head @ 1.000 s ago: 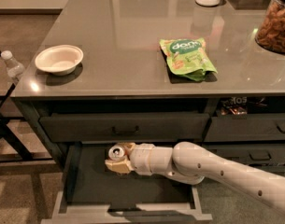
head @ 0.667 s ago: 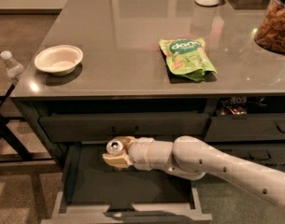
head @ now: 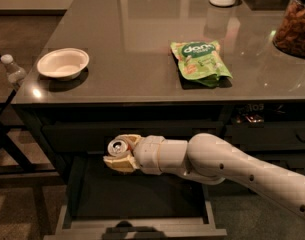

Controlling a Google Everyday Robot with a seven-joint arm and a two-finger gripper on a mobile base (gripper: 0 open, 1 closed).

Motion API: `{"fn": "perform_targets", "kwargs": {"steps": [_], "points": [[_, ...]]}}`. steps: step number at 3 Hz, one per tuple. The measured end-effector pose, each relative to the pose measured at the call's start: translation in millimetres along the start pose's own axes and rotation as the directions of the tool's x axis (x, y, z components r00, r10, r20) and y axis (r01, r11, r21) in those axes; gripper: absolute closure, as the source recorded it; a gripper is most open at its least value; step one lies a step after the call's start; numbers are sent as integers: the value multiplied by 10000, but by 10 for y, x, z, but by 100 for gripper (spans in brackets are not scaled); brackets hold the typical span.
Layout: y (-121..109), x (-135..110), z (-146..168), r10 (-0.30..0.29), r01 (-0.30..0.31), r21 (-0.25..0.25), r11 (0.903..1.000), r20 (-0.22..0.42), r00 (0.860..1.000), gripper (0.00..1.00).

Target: Pick coke can from middle drawer and place on counter

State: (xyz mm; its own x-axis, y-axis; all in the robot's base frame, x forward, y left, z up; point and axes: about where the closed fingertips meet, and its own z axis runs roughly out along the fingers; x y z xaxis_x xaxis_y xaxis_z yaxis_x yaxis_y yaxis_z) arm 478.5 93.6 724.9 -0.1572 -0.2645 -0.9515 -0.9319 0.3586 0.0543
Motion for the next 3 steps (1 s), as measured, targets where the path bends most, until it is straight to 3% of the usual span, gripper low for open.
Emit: {"fn": "perform_targets", "kwargs": {"steps": [1,3], "points": [[1,-114,0,-49,50,-46,10000,133,9999,100],[136,-846,-219,-714,721,-96,9974,619,9955,100]]}}
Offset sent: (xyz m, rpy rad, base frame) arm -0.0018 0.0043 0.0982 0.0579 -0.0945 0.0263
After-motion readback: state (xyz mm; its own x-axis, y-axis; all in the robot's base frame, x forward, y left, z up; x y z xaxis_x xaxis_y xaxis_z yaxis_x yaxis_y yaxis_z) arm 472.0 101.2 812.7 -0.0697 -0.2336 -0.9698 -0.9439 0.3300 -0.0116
